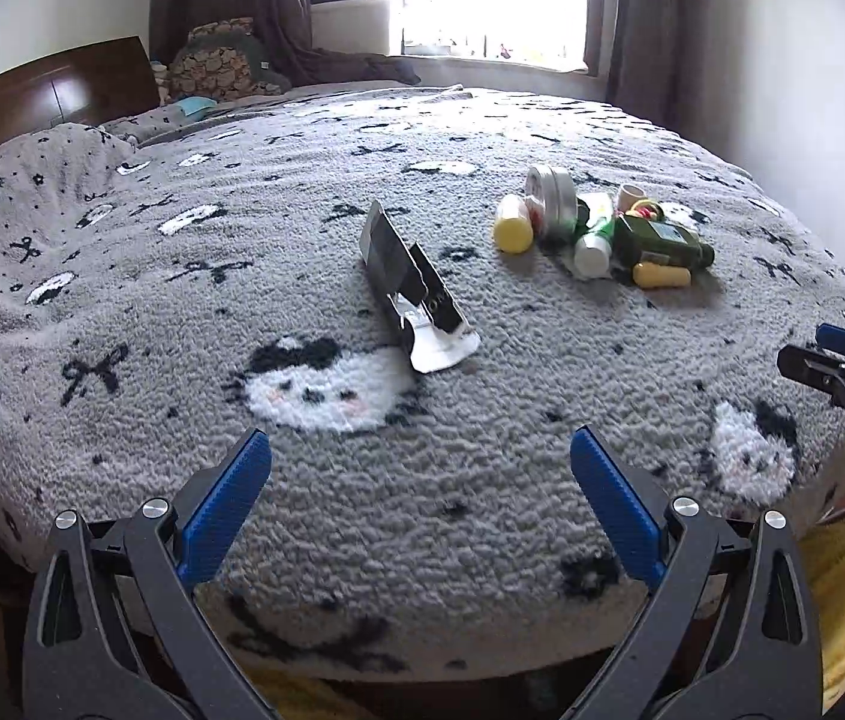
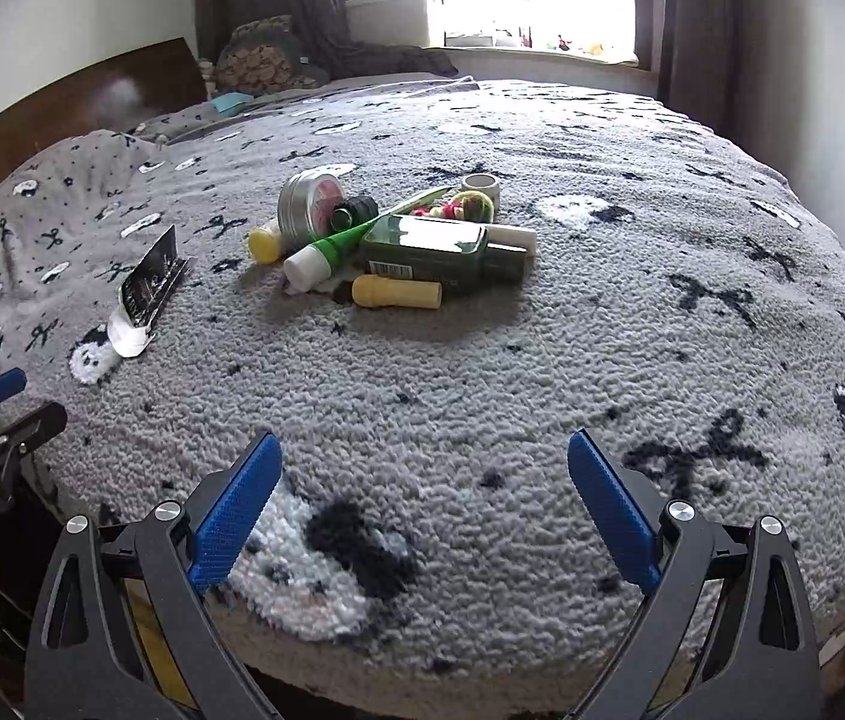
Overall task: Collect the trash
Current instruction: 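Release the green bottle into the bin with the right tool and return both tools, then grasp the torn black carton with the left tool while the right tool grasps the yellow-capped tube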
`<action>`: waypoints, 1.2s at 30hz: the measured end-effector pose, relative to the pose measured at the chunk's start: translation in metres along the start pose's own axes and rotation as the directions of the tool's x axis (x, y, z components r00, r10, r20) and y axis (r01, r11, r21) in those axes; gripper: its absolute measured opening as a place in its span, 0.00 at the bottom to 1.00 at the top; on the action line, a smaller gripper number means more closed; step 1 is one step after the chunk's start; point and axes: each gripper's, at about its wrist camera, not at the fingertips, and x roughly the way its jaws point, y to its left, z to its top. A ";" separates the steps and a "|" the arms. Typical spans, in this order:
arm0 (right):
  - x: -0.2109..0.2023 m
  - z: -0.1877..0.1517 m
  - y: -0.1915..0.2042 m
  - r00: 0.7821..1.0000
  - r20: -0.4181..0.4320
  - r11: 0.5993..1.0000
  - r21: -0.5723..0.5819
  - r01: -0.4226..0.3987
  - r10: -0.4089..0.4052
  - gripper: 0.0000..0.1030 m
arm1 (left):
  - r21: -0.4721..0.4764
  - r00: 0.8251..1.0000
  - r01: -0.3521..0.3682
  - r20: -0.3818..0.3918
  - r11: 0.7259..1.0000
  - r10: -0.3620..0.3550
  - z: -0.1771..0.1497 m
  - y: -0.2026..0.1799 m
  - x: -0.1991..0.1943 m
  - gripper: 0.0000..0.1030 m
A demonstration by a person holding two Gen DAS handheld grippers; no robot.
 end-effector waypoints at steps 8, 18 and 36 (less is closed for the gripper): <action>0.043 0.024 0.005 0.999 -0.047 1.000 0.023 0.012 -0.011 0.94 | -0.002 1.000 -0.007 0.000 1.000 0.007 0.040 0.001 0.037 0.91; 0.082 0.048 0.014 0.997 -0.073 0.998 0.053 0.022 -0.018 0.93 | -0.034 0.999 -0.018 -0.029 0.999 0.017 0.071 0.002 0.084 0.76; 0.109 0.061 0.012 0.996 -0.077 0.999 0.031 0.043 -0.041 0.56 | -0.019 0.996 0.031 -0.082 0.999 -0.032 0.078 0.006 0.107 0.02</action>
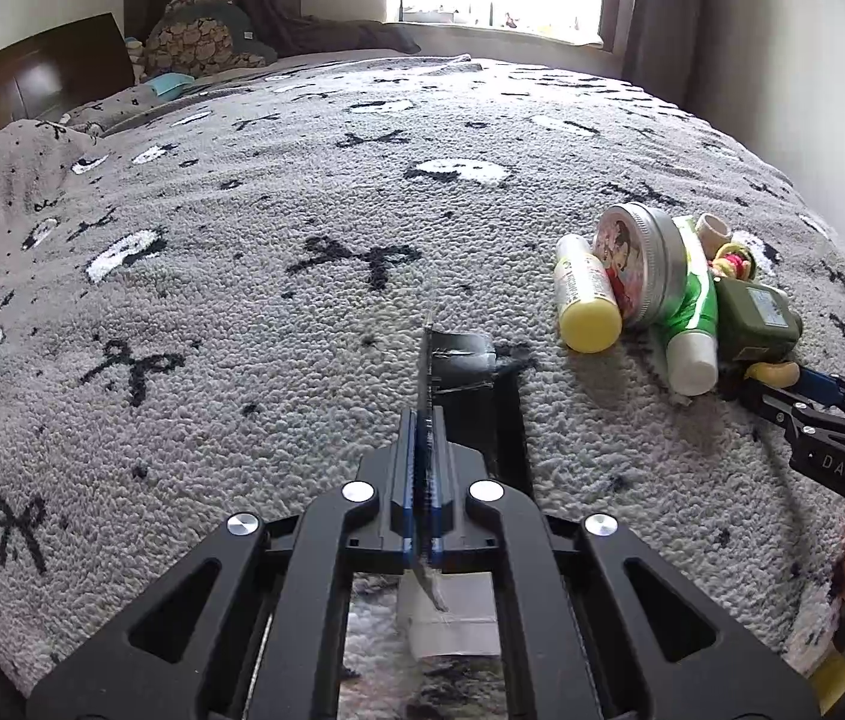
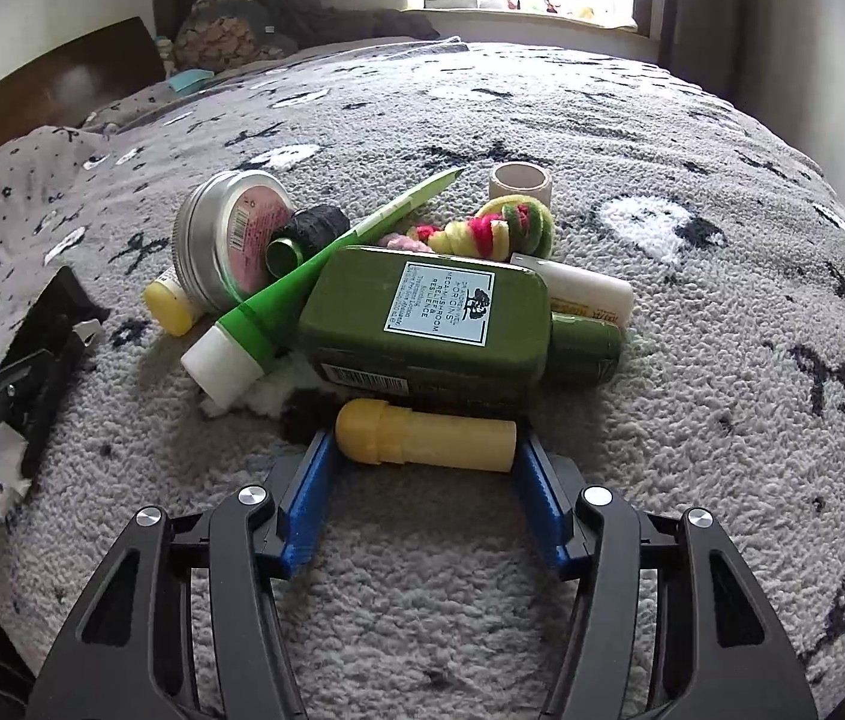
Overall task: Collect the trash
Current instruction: 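Grasp the torn black carton with the left tool while the right tool grasps the yellow-capped tube, then lower the black carton into the bin with the left tool and open it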
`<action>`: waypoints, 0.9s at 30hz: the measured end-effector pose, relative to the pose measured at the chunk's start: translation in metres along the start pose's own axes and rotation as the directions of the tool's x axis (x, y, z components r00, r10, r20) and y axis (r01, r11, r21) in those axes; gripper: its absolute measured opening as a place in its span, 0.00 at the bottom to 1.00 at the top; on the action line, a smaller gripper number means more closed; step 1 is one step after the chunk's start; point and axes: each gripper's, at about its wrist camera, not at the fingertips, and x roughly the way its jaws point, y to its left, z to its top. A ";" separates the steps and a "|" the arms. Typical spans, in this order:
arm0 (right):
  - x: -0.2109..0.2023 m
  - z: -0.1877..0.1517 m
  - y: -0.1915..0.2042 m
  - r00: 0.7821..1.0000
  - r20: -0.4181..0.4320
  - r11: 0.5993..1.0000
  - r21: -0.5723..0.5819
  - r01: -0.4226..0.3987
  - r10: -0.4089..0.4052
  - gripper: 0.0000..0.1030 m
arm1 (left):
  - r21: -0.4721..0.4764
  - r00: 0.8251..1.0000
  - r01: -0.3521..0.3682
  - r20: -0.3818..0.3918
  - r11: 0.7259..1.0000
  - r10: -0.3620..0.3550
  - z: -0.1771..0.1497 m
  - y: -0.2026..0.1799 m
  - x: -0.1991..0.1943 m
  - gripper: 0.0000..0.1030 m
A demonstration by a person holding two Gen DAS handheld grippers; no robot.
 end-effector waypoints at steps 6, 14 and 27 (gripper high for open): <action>-0.022 -0.016 -0.004 1.000 0.007 1.000 -0.023 -0.021 0.021 0.56 | 0.016 1.000 0.011 0.002 1.000 -0.011 -0.013 -0.011 -0.020 0.02; -0.074 -0.045 -0.017 0.998 0.050 0.999 -0.033 -0.027 0.028 0.56 | 0.064 0.997 0.065 0.037 0.996 -0.068 -0.039 -0.049 -0.064 0.02; -0.170 -0.102 -0.048 0.983 0.167 0.997 -0.042 -0.070 0.077 0.56 | 0.127 0.987 0.135 0.064 0.983 -0.144 -0.098 -0.112 -0.124 0.02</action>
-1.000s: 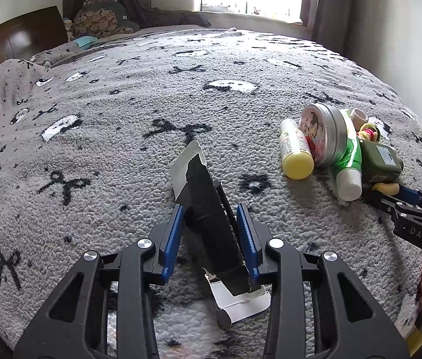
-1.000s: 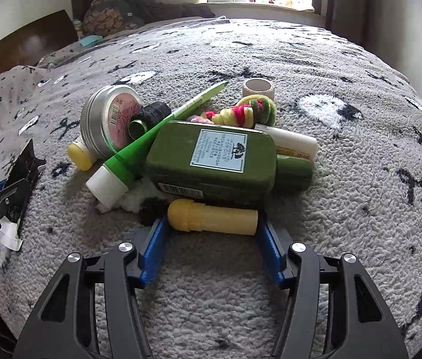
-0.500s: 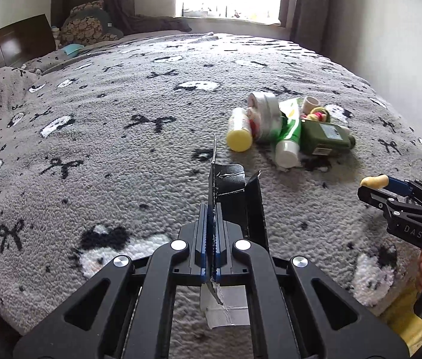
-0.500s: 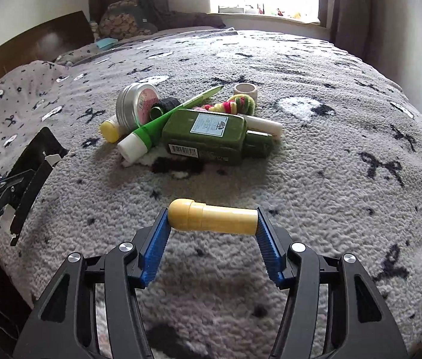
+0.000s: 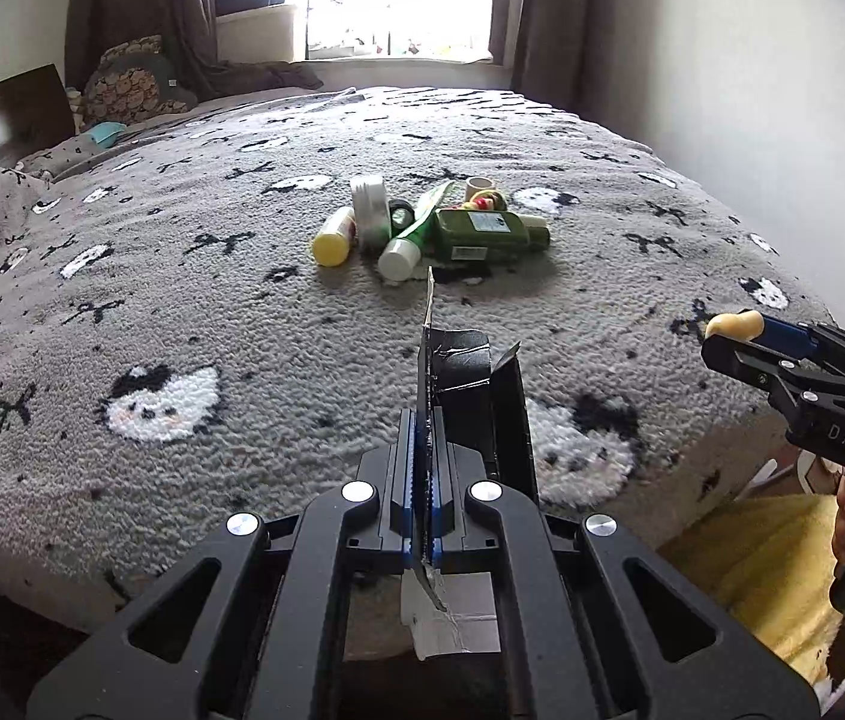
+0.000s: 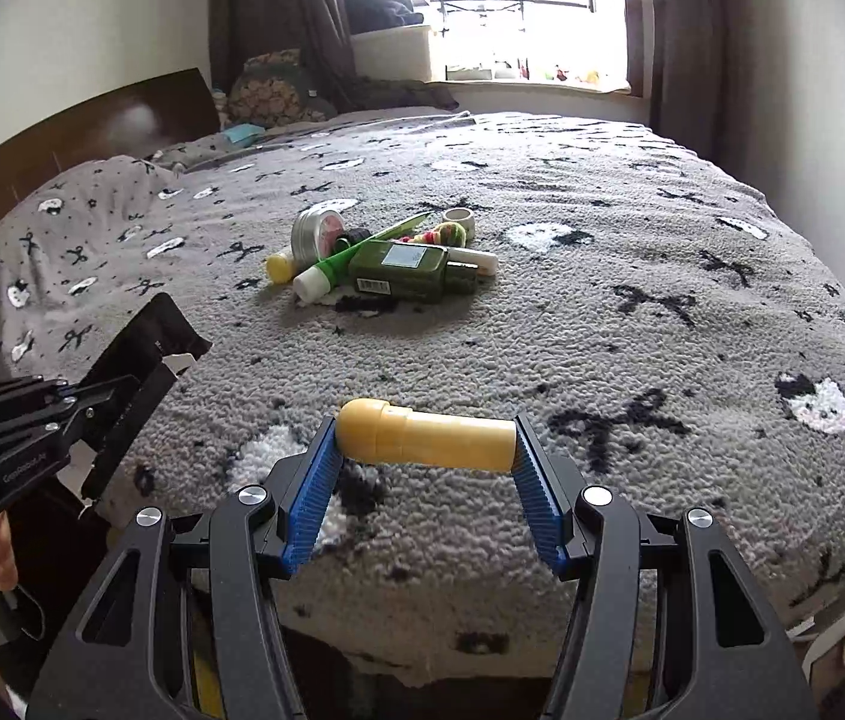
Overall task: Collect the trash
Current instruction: 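Lower the black carton into the bin with the left tool and open it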
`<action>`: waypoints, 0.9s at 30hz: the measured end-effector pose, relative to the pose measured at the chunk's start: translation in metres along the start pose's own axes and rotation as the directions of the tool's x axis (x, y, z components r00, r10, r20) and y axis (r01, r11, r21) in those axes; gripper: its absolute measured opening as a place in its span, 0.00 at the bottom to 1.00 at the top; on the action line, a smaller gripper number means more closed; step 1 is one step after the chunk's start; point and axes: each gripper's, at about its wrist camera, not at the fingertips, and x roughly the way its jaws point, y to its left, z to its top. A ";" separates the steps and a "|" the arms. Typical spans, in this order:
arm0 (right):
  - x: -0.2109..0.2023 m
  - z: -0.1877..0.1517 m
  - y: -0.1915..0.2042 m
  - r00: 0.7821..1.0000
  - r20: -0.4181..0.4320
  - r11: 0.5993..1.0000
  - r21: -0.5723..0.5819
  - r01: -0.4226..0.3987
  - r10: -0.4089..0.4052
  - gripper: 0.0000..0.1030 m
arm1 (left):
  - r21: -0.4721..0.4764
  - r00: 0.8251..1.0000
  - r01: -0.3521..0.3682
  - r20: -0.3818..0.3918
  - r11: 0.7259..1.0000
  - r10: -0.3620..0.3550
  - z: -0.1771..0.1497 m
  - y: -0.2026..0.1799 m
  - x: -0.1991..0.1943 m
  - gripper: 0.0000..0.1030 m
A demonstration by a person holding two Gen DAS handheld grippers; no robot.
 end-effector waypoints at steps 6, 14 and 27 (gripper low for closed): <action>-0.032 -0.024 -0.003 1.000 0.016 0.999 -0.024 -0.021 0.022 0.56 | 0.028 0.998 0.052 -0.021 0.998 -0.051 -0.032 -0.029 -0.013 0.02; -0.048 -0.058 -0.002 0.999 -0.014 0.999 -0.025 -0.037 0.036 0.56 | 0.043 0.994 0.074 -0.088 0.996 -0.070 -0.076 -0.045 -0.013 0.03; -0.004 -0.130 0.014 0.968 -0.234 0.996 0.005 -0.089 0.088 0.56 | 0.049 0.947 0.096 -0.312 0.994 -0.076 -0.166 -0.049 0.030 0.03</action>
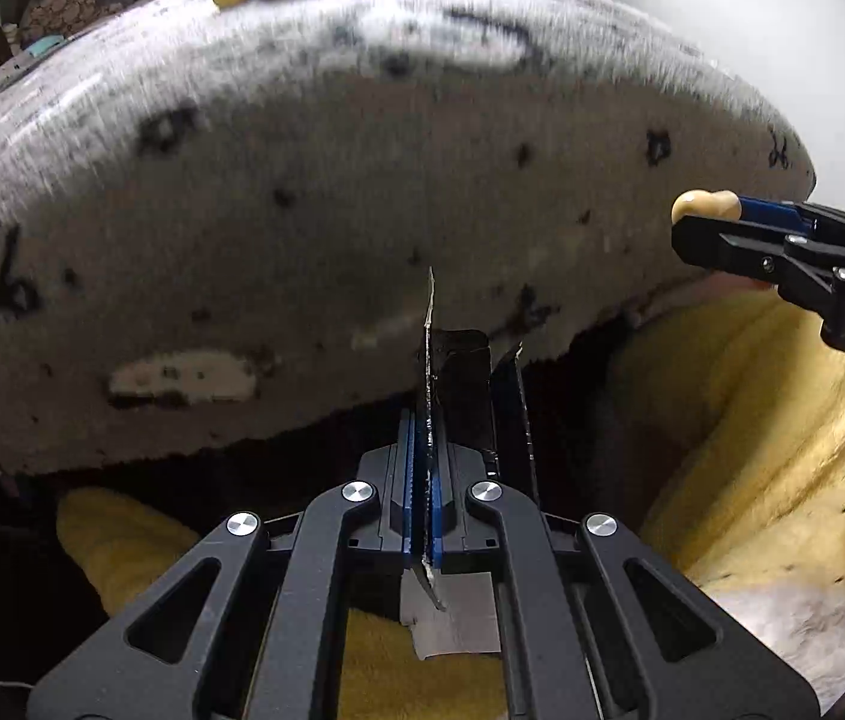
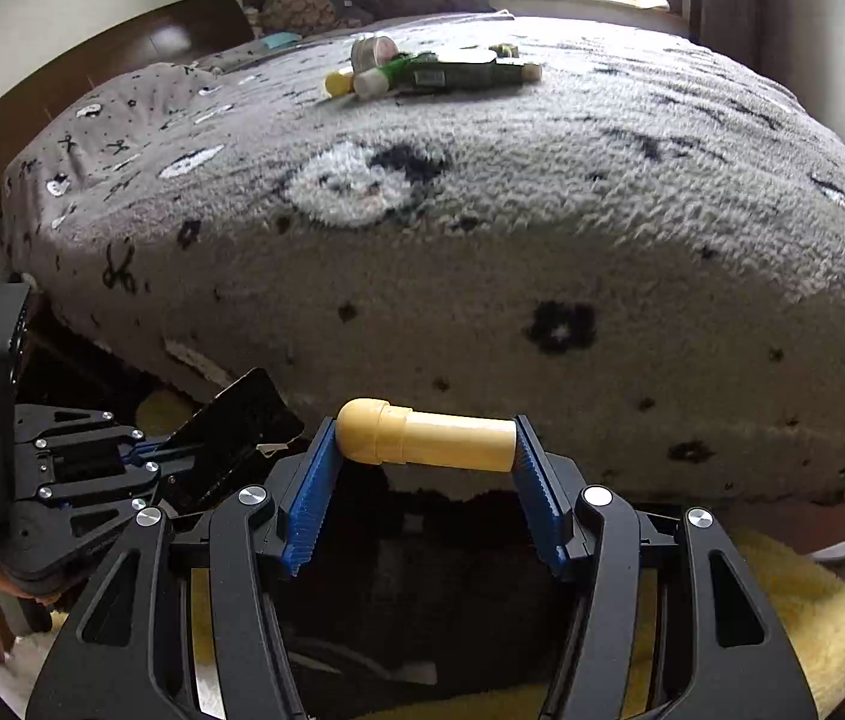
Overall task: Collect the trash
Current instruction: 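Lower the black carton into the bin with the left tool and open it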
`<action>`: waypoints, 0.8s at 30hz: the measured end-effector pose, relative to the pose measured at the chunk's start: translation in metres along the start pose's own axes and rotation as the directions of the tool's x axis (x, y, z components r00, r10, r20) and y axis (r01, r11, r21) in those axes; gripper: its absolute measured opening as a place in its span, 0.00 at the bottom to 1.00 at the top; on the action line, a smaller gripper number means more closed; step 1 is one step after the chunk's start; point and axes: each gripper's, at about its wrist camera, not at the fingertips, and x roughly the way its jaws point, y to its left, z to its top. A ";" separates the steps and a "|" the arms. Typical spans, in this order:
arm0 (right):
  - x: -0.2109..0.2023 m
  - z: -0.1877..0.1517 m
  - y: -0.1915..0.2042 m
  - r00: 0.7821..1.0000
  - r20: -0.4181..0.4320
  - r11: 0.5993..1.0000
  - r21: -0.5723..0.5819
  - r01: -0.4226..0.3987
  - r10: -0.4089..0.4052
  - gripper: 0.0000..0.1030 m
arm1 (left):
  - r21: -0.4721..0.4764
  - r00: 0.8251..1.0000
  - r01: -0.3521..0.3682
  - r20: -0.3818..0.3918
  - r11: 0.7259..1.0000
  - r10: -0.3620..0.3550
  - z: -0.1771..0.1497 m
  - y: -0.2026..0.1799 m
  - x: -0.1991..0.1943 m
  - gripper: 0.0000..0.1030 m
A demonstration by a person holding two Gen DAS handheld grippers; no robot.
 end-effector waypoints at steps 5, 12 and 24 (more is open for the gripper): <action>0.025 -0.016 -0.001 0.997 -0.077 1.000 0.019 0.006 -0.004 0.56 | -0.007 0.996 0.014 -0.087 1.000 -0.015 -0.017 0.003 0.033 0.03; 0.059 -0.031 -0.003 0.982 -0.186 0.998 0.058 -0.018 0.028 0.56 | -0.036 0.982 0.034 -0.185 0.999 -0.040 -0.035 0.012 0.068 0.03; 0.092 -0.045 0.005 0.956 -0.288 0.997 0.070 -0.030 0.049 0.56 | -0.092 0.953 0.103 -0.275 0.990 -0.125 -0.046 0.015 0.105 0.03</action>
